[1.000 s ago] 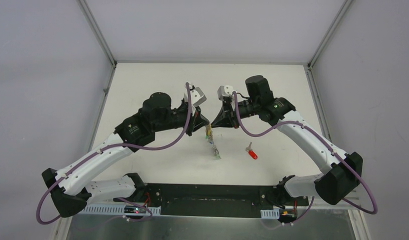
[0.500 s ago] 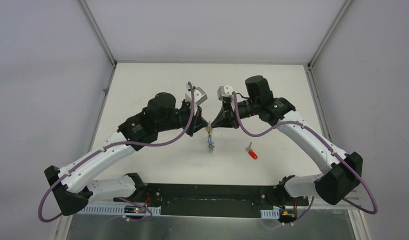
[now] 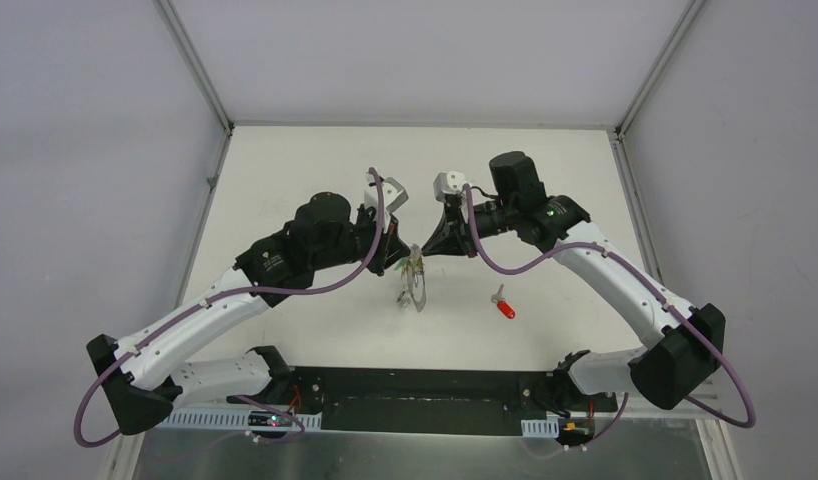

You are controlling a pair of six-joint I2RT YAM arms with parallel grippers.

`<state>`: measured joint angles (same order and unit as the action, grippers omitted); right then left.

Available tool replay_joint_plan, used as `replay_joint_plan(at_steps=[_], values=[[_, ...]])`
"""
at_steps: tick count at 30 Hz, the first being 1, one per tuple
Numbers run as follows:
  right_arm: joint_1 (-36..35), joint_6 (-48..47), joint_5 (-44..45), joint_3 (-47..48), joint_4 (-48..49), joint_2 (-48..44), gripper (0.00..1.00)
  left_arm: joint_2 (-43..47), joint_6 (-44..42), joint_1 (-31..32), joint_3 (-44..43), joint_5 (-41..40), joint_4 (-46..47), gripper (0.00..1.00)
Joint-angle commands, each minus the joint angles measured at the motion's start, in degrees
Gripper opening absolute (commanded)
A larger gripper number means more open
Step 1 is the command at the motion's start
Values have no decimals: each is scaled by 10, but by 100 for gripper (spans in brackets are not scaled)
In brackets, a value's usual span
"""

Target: Put the keys on the keyring

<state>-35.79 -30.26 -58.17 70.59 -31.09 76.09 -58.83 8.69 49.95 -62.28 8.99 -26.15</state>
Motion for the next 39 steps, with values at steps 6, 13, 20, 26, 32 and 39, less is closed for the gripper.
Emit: replay_joint_plan(at_steps=[6,13,20,26,32,39], values=[[-4,16,-26,3,49,-23,0,21,8,5,17,-14,6,0],[-4,24,-27,-1,57,-25,0,27,-4,5,15,-11,8,14],[-4,32,-32,-6,68,-27,0,45,-29,5,20,-6,27,30],[-4,36,-46,-9,76,-27,0,71,-110,4,54,67,82,33],[-4,51,-76,-25,108,-33,0,130,-232,5,150,169,220,36],[-4,60,-100,-37,127,-41,0,141,-231,5,185,140,261,34]])
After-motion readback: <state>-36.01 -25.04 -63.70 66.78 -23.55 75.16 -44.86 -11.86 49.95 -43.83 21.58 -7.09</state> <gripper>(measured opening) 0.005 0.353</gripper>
